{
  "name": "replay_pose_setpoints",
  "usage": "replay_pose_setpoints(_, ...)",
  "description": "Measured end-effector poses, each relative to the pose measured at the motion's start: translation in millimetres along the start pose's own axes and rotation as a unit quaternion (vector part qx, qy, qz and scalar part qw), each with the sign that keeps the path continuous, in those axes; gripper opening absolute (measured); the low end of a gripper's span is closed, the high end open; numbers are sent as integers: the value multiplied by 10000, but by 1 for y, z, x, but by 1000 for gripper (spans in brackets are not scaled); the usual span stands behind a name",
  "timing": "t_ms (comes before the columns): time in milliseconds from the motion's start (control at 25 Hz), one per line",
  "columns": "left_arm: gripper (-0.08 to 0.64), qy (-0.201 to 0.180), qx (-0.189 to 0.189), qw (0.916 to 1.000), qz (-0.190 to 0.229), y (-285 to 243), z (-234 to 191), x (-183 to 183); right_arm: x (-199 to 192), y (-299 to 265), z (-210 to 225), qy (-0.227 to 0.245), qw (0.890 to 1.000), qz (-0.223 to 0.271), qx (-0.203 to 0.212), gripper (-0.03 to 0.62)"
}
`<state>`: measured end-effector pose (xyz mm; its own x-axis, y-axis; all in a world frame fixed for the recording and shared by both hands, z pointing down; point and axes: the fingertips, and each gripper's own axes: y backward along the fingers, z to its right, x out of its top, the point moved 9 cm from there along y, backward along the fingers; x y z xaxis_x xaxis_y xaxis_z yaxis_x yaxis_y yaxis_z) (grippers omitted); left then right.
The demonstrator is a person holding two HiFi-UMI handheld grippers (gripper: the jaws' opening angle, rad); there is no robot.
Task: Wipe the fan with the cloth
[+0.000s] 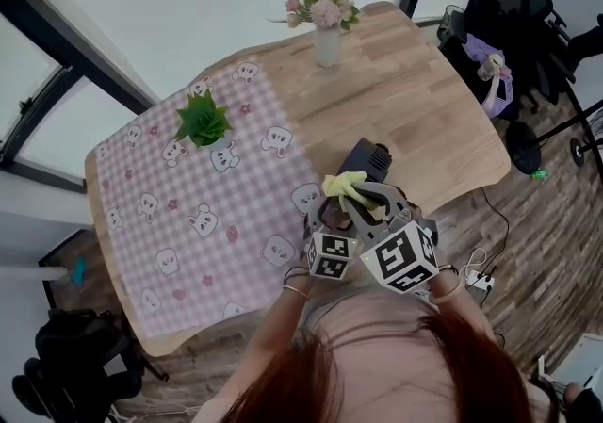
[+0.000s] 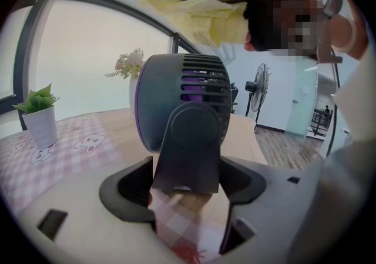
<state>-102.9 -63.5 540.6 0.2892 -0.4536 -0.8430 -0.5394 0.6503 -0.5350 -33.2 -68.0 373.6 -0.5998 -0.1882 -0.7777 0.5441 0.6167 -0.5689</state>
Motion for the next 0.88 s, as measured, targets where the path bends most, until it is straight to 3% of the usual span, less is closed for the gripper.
replay_pose_setpoints(200, 311, -160, 29, 9997, 205, -1, 1, -2, -5, -8, -3, 27, 9998, -188, 29, 49)
replay_pose_setpoints(880, 311, -54, 257, 9983, 512, 2, 3, -4, -29, -39, -28, 122, 9932, -1028, 527, 49)
